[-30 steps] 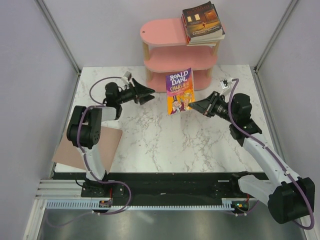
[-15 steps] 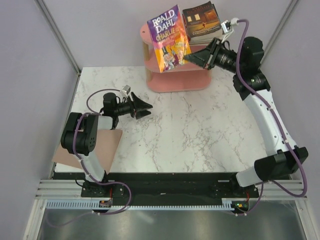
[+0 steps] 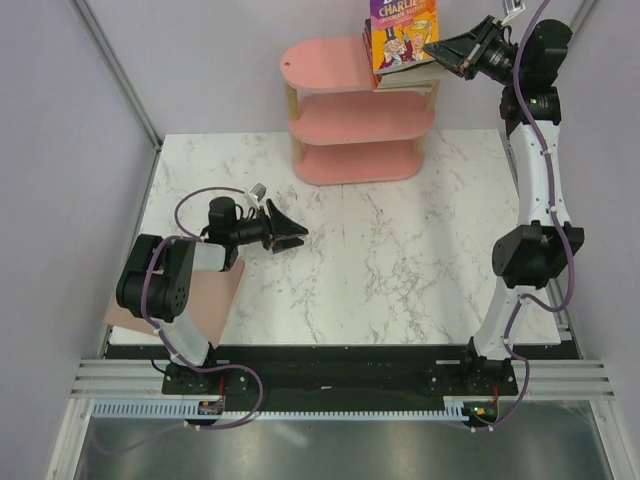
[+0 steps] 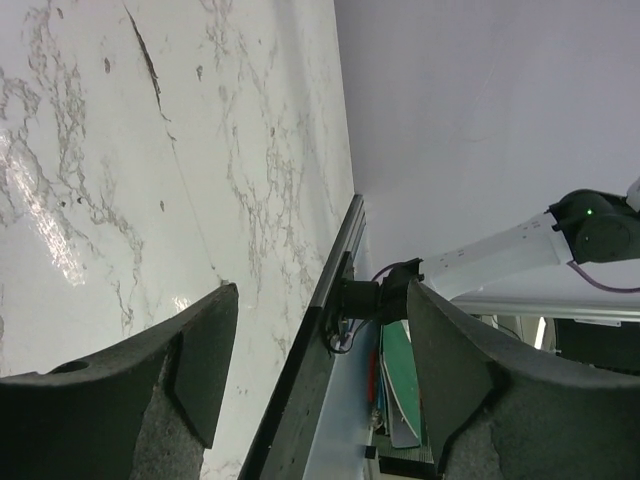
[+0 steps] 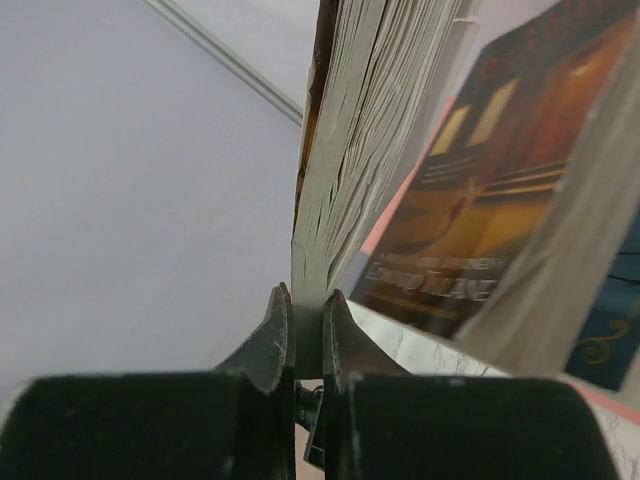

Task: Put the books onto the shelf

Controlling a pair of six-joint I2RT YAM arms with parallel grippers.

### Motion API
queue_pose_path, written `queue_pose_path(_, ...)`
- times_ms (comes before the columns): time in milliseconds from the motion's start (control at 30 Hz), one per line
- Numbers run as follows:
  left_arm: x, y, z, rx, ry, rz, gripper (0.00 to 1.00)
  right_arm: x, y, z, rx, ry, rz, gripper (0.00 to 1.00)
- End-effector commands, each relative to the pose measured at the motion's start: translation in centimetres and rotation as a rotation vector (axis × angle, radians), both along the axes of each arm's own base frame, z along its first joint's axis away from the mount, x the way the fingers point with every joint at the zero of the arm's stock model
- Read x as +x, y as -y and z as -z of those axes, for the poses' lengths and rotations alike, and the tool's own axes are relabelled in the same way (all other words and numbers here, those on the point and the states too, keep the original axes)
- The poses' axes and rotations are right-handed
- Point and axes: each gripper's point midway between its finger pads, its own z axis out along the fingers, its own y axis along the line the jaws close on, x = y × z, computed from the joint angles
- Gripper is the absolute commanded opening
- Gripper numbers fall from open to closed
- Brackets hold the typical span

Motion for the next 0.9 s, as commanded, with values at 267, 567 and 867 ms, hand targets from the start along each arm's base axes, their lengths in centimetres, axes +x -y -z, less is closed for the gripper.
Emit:
queue_pose_path(267, -1.3, 0.1, -0.3, 0.014, 0.072, 0.047, 0.75, 2.7, 1.1, 0.9, 0.099, -0.053, -0.045, 0.05)
queue_pose_path(567, -1.3, 0.1, -0.2, 0.016, 0.069, 0.046, 0.75, 2.4, 2.4, 1.4, 0.109, -0.079, -0.018, 0.36)
queue_pose_path(867, -1.5, 0.1, -0.1, 0.019, 0.066, 0.044, 0.75, 2.5, 3.3, 1.6, 0.126, -0.087, -0.001, 0.67)
